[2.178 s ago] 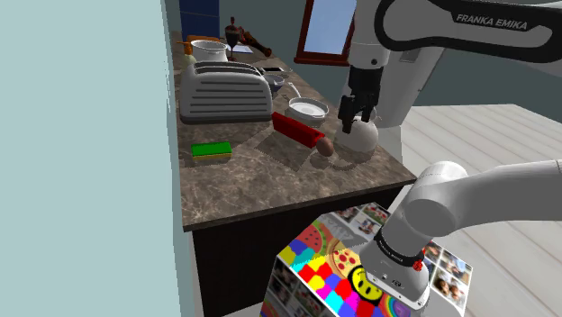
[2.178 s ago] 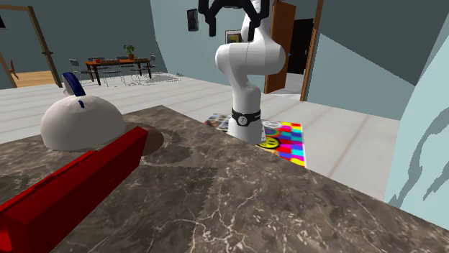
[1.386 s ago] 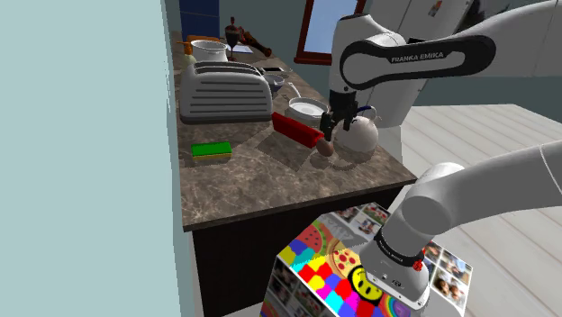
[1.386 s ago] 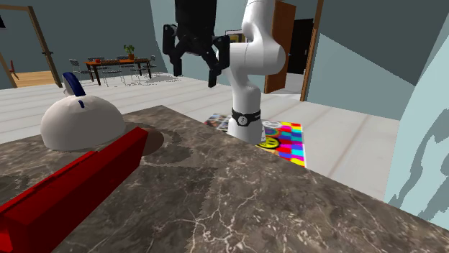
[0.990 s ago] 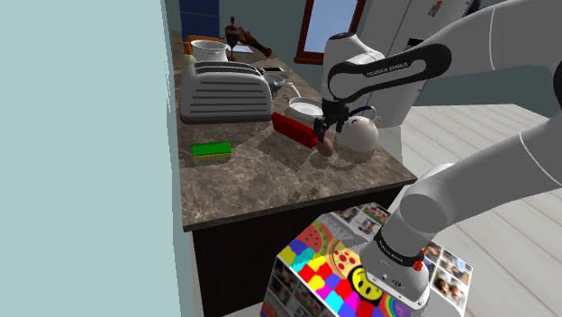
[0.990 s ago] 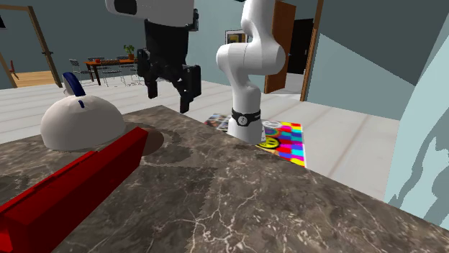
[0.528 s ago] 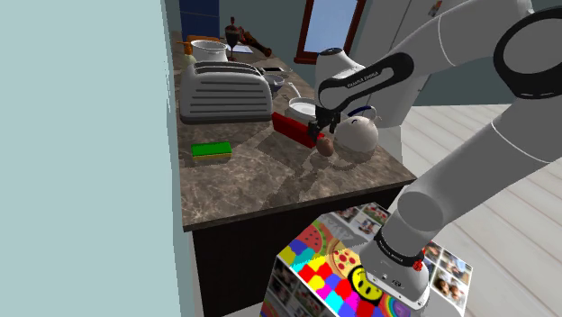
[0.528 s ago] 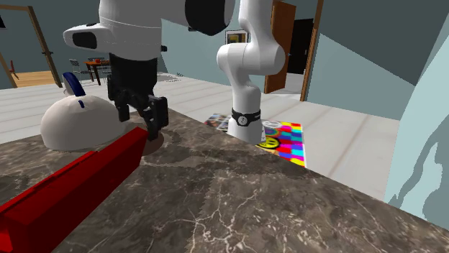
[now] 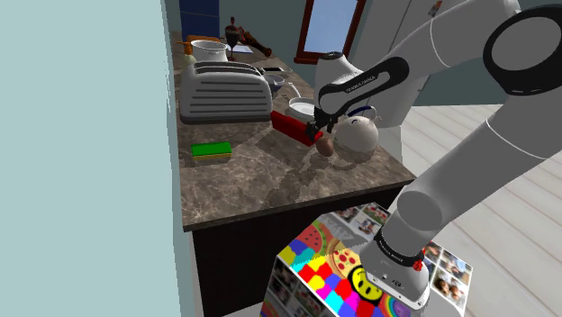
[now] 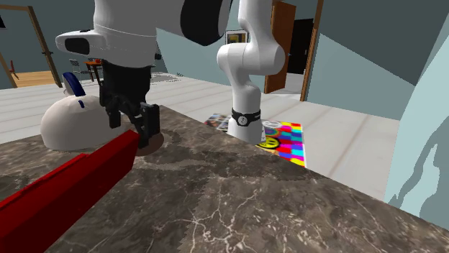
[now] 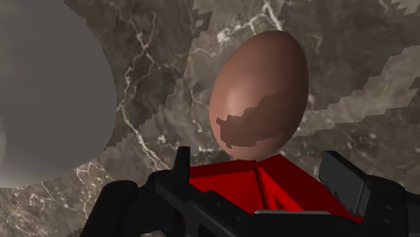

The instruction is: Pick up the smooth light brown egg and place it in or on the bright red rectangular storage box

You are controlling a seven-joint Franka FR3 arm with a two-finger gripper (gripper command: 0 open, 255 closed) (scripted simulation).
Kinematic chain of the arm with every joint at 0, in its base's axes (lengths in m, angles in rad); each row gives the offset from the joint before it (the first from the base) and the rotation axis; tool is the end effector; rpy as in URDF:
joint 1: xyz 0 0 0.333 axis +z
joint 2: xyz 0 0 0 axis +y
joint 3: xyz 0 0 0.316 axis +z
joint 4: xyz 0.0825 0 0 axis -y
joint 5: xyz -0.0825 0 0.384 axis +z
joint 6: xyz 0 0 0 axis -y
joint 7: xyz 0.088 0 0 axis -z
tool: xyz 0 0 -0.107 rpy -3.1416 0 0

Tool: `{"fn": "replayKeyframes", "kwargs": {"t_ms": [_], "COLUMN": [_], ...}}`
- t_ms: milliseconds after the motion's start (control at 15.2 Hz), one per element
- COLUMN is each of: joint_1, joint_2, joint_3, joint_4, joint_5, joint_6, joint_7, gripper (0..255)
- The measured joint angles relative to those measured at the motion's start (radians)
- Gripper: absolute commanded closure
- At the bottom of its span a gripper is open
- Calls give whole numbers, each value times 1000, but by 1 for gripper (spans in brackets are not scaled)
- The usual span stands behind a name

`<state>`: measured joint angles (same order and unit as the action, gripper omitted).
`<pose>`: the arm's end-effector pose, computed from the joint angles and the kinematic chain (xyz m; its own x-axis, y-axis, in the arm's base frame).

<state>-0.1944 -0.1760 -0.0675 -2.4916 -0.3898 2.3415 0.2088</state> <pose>0.4387 -0.1235 0.3549 0.9802 -0.1926 0.0461 -0.1979 -0.9438 0.2645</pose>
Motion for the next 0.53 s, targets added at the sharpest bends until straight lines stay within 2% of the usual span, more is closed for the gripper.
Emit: {"fn": "replayKeyframes", "kwargs": {"t_ms": [198, 396, 462, 528], "joint_1": [-6, -4, -9, -11], "joint_2": [-10, 16, 33, 43], "joint_3": [-2, 4, -1, -2], "joint_4": [-16, -1, -14, -20], "joint_5": [-8, -2, -6, -8], "joint_6": [29, 10, 17, 20], "joint_7": [0, 5, 7, 10], "gripper": [0, 0, 255, 255]}}
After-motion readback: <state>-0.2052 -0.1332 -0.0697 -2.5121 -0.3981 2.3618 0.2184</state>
